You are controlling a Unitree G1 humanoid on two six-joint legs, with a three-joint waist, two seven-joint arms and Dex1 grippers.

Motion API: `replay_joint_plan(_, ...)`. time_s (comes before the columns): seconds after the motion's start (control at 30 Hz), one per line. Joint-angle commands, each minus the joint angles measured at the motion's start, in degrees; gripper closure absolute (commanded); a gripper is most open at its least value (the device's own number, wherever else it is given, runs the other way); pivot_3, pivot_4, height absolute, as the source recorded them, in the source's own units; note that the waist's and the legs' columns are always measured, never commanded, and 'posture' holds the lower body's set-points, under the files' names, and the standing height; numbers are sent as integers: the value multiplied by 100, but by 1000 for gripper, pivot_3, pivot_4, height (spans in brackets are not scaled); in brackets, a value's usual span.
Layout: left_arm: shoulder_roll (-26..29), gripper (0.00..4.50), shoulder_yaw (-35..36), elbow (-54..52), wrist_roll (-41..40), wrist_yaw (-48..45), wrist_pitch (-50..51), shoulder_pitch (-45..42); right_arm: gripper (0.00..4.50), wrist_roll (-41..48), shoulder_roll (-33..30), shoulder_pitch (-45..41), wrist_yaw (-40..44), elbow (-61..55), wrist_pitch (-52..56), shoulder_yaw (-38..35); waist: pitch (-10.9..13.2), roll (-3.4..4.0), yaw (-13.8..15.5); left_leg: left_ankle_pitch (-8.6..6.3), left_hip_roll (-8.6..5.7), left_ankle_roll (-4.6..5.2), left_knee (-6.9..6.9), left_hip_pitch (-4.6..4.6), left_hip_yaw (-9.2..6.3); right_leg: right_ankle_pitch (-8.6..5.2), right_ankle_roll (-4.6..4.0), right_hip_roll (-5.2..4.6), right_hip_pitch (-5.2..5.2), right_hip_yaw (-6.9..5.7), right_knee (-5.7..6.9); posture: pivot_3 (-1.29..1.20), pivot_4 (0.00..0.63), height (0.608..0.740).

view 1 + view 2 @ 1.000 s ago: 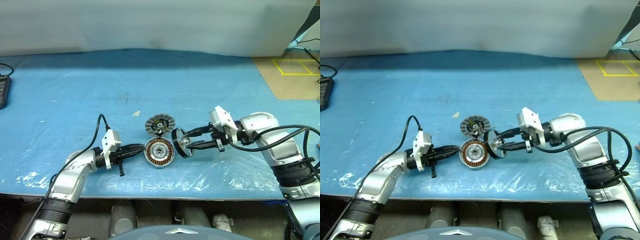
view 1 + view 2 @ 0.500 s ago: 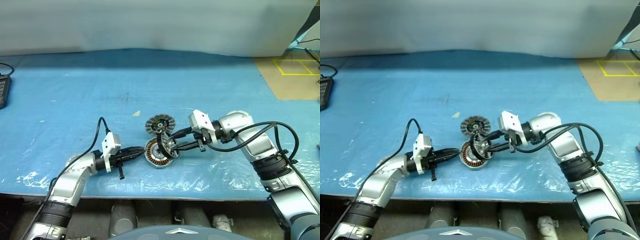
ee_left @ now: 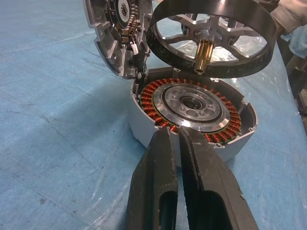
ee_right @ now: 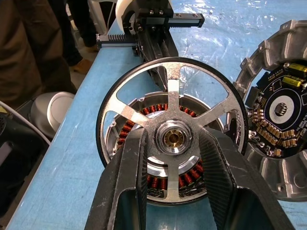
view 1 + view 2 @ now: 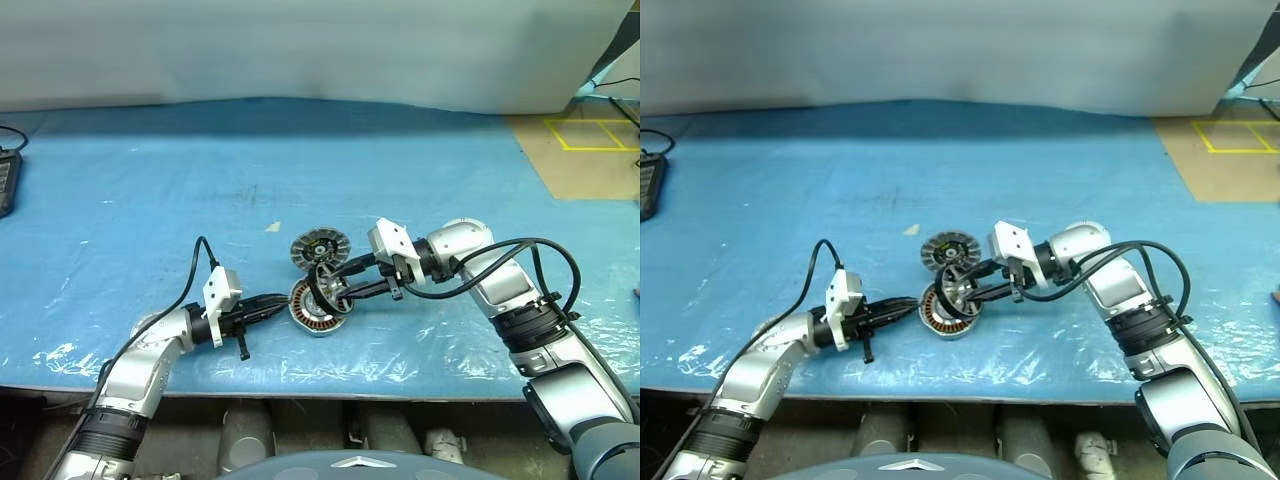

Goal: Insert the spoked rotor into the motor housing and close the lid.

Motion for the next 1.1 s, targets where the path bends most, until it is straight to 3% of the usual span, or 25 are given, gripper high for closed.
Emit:
replay_joint_plan(0.03,25,4205,59,-173,-32,19,-106,18,3248,2,7,-64,54,-25,-115,-7,0,0,0,0,0,0,1,0,0,0,0,0,0,0,1,0,150,740)
replay_joint_plan(0.6,55,4205,83,-111,-5,21,-134,-36,3248,-93,6,-66,27,52,-27,31,0,0,1,0,0,0,15,0,-1,0,0,0,1,1,14,0,150,740)
replay_joint_plan(0.9,83,4205,93,-81,-5,13,-146,-60,163,-112,71,-50,-27,29,-310,-30,0,0,-2,0,0,0,18,1,-1,0,0,0,1,1,18,0,150,740)
replay_joint_plan(1.1,94,4205,99,-72,-14,4,-141,-71,24,76,81,-58,19,-93,-119,-99,0,0,-1,0,0,0,19,1,-1,0,0,0,1,2,19,0,150,740)
